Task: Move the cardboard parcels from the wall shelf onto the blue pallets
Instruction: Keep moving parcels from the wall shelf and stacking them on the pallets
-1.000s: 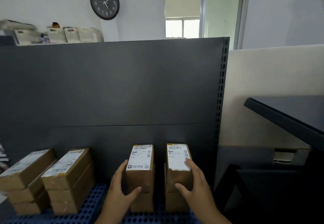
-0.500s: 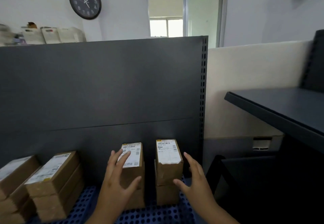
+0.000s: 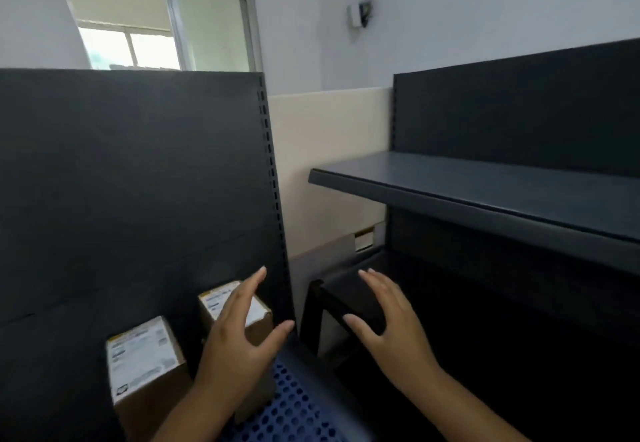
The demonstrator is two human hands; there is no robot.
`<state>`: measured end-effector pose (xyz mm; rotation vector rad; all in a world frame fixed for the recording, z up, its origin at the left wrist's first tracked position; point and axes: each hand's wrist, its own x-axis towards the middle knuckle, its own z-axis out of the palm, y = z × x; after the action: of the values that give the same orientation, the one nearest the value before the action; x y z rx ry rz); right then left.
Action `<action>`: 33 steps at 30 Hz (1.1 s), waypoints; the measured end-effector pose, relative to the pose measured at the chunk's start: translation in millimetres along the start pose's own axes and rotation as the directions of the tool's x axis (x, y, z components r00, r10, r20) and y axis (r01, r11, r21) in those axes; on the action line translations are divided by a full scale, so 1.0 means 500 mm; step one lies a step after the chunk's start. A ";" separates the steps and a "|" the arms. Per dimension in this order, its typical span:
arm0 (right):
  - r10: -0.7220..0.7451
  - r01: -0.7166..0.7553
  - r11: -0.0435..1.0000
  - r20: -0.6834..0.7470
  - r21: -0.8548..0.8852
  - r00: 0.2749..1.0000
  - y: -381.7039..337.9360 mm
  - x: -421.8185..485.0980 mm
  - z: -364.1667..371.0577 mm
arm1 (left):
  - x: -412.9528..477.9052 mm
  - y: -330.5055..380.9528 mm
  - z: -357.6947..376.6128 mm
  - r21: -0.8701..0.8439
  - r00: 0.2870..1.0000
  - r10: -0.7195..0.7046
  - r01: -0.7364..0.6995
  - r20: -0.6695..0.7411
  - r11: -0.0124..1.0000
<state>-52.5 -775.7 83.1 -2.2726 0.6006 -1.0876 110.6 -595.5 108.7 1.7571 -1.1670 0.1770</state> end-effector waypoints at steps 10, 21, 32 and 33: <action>0.123 -0.209 0.943 -0.311 -0.260 0.942 -0.074 -0.193 -0.262 | -0.010 0.173 0.152 -0.327 0.938 0.299 -0.232 0.174 0.916; 0.157 -0.524 0.746 -0.655 -0.412 0.739 -0.200 -0.535 -0.583 | -0.172 0.544 0.340 -0.689 0.744 0.614 -0.301 0.264 0.660; 0.121 -0.737 0.521 -0.818 -0.430 0.562 -0.355 -0.906 -0.895 | -0.453 0.924 0.410 -0.845 0.573 0.786 -0.280 0.233 0.455; 0.113 -0.745 0.503 -0.821 -0.438 0.559 -0.368 -0.940 -0.926 | -0.480 0.960 0.414 -0.847 0.568 0.791 -0.285 0.227 0.448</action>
<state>-665.7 -486.3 180.5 -1.8829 2.2963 -1.5856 -459.9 -634.7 172.2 0.5675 -1.9591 -0.4746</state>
